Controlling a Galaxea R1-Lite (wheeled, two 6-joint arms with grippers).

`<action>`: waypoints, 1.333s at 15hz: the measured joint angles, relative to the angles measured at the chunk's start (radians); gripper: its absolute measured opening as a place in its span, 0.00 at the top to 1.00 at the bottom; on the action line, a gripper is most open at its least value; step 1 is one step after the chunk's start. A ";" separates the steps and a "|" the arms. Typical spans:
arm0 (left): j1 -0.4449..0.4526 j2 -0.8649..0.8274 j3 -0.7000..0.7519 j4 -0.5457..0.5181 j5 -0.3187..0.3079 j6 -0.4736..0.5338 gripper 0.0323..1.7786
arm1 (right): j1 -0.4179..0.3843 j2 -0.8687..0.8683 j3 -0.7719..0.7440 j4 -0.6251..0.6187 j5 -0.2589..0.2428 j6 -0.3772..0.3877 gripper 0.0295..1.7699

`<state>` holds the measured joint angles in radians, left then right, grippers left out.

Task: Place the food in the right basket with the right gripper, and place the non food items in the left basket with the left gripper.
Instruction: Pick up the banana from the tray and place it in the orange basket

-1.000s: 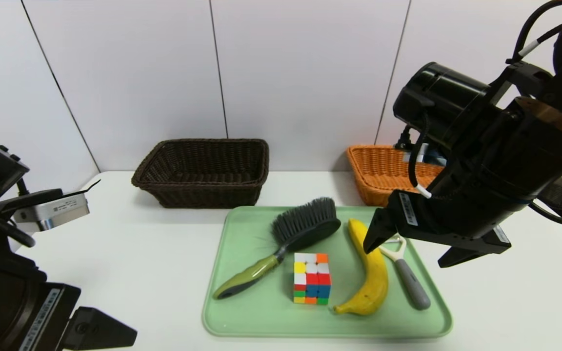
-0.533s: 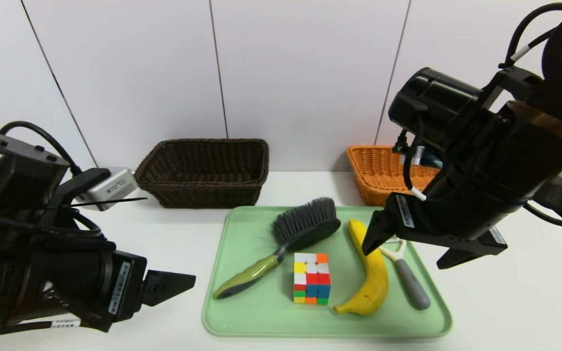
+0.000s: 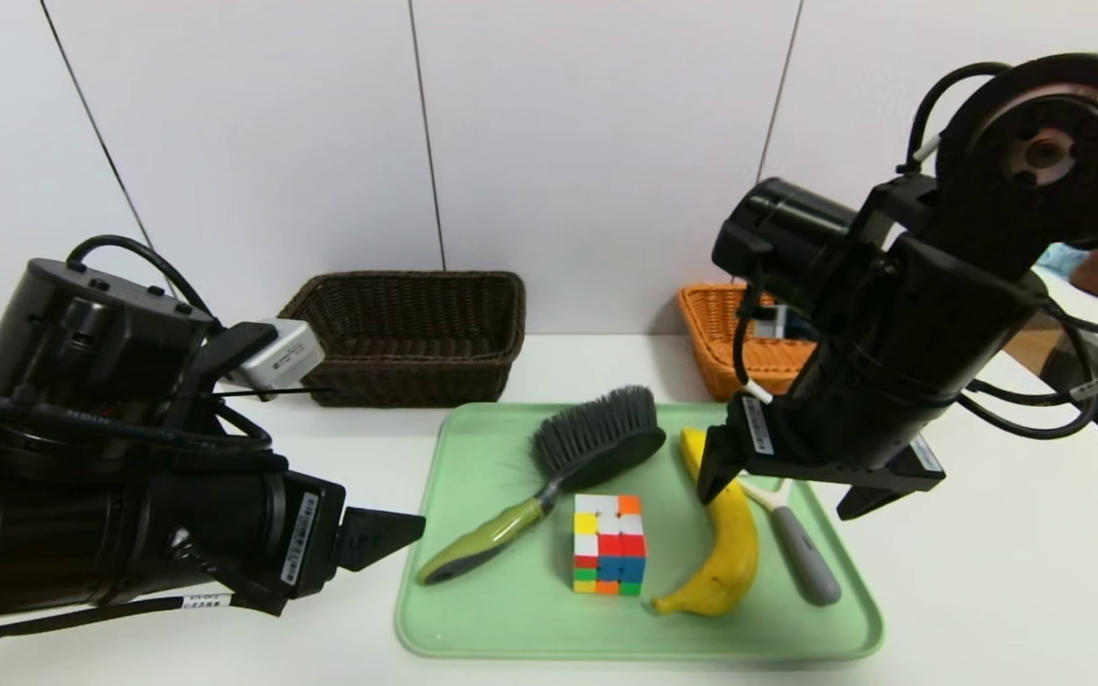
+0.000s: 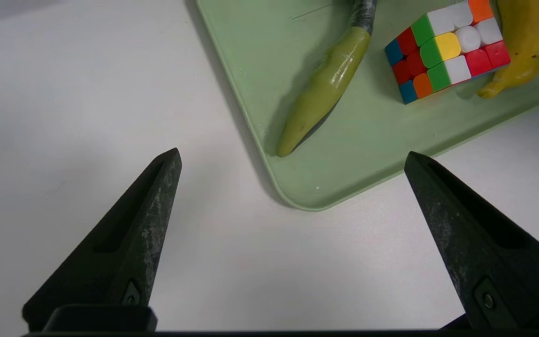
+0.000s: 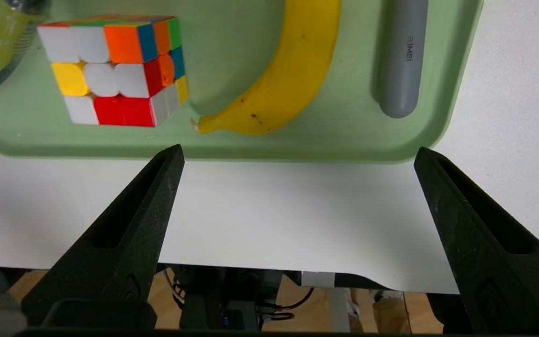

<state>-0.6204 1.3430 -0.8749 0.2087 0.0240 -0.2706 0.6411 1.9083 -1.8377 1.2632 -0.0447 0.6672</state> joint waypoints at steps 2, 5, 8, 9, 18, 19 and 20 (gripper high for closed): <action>0.000 0.005 -0.001 -0.001 0.001 -0.001 0.05 | -0.007 0.032 0.000 -0.003 -0.001 -0.001 0.04; -0.001 0.002 0.000 -0.001 0.001 -0.002 0.05 | -0.019 0.085 -0.002 -0.014 -0.003 -0.002 0.04; -0.001 -0.008 0.003 0.004 0.002 -0.002 0.05 | -0.023 0.123 -0.012 -0.033 -0.004 -0.003 0.04; -0.001 -0.011 0.003 0.005 0.001 -0.003 0.05 | -0.023 0.132 -0.016 -0.034 -0.005 -0.003 0.04; -0.001 -0.025 0.006 0.005 0.002 -0.005 0.05 | -0.053 0.207 -0.046 -0.042 -0.033 -0.003 0.04; -0.001 -0.024 0.006 0.004 0.002 -0.004 0.05 | -0.058 0.214 -0.046 -0.053 -0.033 -0.004 0.04; -0.001 -0.024 0.005 0.002 0.002 -0.004 0.05 | -0.060 0.221 -0.045 -0.064 -0.034 -0.004 0.04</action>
<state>-0.6211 1.3185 -0.8702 0.2111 0.0257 -0.2745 0.5811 2.1296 -1.8830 1.1987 -0.0787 0.6634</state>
